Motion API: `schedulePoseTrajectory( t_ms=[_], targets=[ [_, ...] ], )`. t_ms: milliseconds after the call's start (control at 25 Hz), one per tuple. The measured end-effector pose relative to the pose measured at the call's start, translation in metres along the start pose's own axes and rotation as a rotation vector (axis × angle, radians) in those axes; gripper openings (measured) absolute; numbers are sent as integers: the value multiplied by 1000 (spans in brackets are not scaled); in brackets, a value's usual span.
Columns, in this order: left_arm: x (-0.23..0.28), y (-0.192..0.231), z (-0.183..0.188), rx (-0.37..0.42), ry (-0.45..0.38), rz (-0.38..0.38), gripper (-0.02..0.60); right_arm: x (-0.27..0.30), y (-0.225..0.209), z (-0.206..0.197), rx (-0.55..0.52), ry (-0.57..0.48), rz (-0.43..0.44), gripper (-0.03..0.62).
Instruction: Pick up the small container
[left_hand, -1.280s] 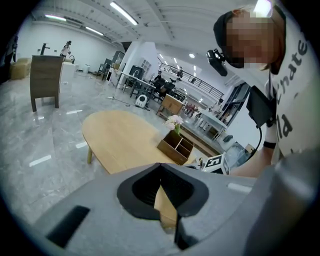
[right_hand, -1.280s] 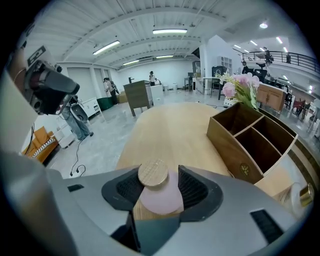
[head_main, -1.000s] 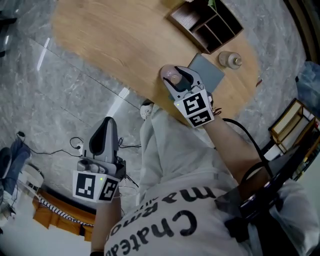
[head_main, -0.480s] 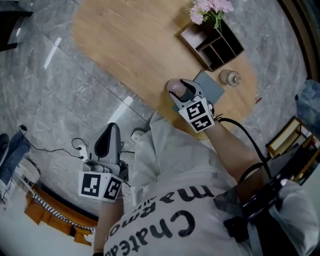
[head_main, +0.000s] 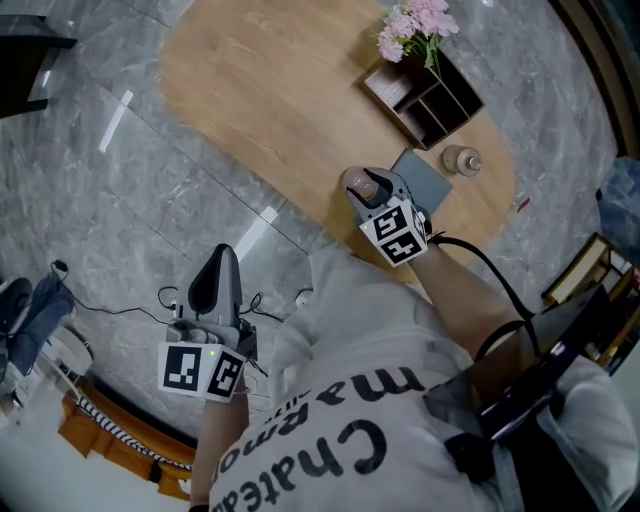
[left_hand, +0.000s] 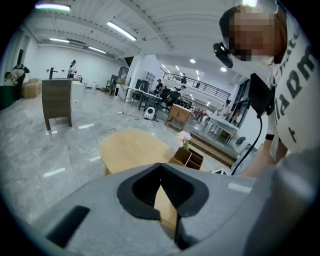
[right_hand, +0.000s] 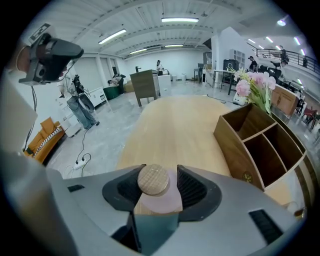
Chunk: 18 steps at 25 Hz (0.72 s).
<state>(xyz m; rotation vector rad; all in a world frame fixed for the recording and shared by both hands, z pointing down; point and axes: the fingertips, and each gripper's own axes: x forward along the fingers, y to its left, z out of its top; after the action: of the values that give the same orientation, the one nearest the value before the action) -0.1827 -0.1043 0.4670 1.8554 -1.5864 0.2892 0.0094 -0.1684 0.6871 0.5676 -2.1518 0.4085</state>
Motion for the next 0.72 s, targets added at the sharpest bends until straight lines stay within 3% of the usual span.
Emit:
schedulePoseTrajectory(
  t_ms=[400, 720],
  targets=[
    [-37, 18, -12, -4, 8, 77, 14, -2, 7, 3, -76, 64, -23, 133],
    [-38, 13, -5, 10, -16, 72, 14, -3, 5, 2, -72, 112, -16, 127]
  ],
)
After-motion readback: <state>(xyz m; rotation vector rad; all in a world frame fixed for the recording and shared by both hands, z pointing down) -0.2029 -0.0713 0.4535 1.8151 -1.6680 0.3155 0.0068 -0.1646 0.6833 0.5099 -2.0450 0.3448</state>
